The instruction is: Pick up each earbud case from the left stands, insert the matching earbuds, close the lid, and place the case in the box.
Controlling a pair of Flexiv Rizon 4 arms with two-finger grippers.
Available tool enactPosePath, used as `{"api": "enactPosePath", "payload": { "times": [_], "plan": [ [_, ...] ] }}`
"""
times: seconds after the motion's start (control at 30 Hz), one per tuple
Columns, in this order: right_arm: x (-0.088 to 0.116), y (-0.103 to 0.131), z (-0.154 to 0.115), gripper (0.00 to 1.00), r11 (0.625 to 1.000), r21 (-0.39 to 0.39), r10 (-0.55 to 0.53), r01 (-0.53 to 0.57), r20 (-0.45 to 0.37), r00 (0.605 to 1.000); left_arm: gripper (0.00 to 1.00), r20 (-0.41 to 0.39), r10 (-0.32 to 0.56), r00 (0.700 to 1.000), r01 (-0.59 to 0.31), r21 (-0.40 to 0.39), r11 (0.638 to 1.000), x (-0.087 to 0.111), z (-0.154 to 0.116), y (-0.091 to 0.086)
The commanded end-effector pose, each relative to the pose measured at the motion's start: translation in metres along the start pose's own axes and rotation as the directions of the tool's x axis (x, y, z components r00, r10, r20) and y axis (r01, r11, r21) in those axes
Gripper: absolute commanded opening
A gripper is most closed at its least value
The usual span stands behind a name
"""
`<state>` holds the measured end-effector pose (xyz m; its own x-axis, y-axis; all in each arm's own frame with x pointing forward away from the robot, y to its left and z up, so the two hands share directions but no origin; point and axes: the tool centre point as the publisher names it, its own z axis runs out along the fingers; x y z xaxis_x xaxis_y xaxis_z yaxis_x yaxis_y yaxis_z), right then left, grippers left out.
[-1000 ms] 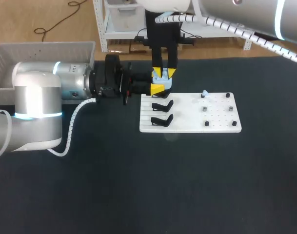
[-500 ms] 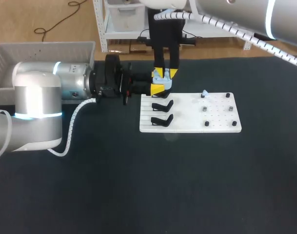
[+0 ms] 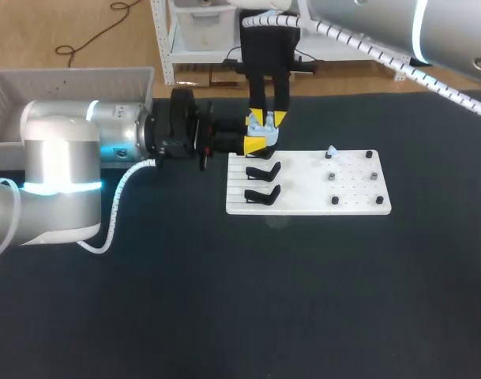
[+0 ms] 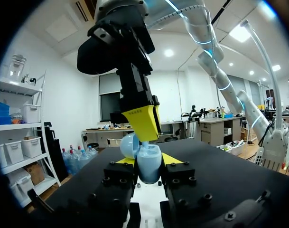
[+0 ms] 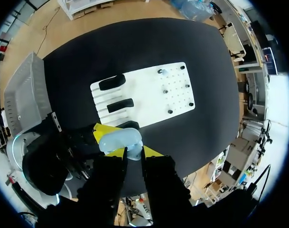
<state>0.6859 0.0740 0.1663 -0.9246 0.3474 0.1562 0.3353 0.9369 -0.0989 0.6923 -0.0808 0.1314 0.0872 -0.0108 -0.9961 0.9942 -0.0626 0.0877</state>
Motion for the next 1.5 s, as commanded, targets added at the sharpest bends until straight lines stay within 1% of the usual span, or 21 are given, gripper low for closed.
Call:
{"api": "enactPosePath", "payload": {
  "times": [0.03,0.23,0.4,0.53,0.6,0.7,0.77,0.9,1.07,1.27,1.5],
  "plan": [
    [-0.004,-0.002,0.0,0.0,0.999,-0.022,0.049,-0.049,-0.009,0.999,0.0,0.001,0.001,1.0,-0.001,0.005,1.0,-0.002,0.0,0.0],
    [-0.001,-0.004,-0.004,0.0,0.991,-0.054,0.122,-0.121,0.003,0.993,0.0,0.001,0.001,1.0,-0.001,0.005,1.0,-0.002,0.0,0.0],
    [0.01,-0.004,-0.014,0.0,0.986,-0.062,0.159,-0.156,0.033,0.987,0.0,0.001,0.001,1.0,-0.001,0.005,1.0,-0.002,0.0,0.0],
    [0.018,-0.003,-0.022,0.0,0.984,-0.042,0.177,-0.174,0.086,0.98,0.0,0.001,0.001,1.0,-0.001,0.005,1.0,-0.002,0.0,0.0],
    [0.021,-0.002,-0.024,0.0,0.982,-0.02,0.188,-0.187,0.128,0.974,0.0,0.001,0.001,1.0,-0.001,0.005,1.0,-0.002,0.0,0.0],
    [0.023,0.0,-0.024,0.0,0.978,0.014,0.202,-0.207,0.175,0.964,0.0,0.001,0.001,1.0,-0.001,0.005,1.0,-0.002,0.0,0.0],
    [0.024,0.001,-0.022,0.0,0.974,0.029,0.213,-0.223,0.192,0.958,0.0,0.001,0.001,1.0,-0.001,0.005,1.0,-0.002,0.0,0.0],
    [0.025,0.002,-0.019,0.0,0.968,0.038,0.235,-0.249,0.222,0.946,0.0,0.001,0.001,1.0,-0.001,0.005,1.0,-0.002,0.0,0.0],
    [0.027,0.001,-0.019,0.0,0.96,0.025,0.262,-0.278,0.26,0.929,0.0,0.001,0.001,1.0,-0.001,0.005,1.0,-0.002,0.0,0.0],
    [0.028,0.0,-0.019,0.0,0.961,0.0,0.268,-0.278,0.27,0.925,0.0,0.001,0.001,1.0,-0.001,0.005,1.0,-0.002,0.0,0.0],
    [0.025,0.0,-0.017,0.0,0.959,0.003,0.271,-0.282,0.27,0.924,0.0,0.001,0.001,1.0,-0.001,0.005,1.0,-0.002,0.0,0.0]
  ]
}}
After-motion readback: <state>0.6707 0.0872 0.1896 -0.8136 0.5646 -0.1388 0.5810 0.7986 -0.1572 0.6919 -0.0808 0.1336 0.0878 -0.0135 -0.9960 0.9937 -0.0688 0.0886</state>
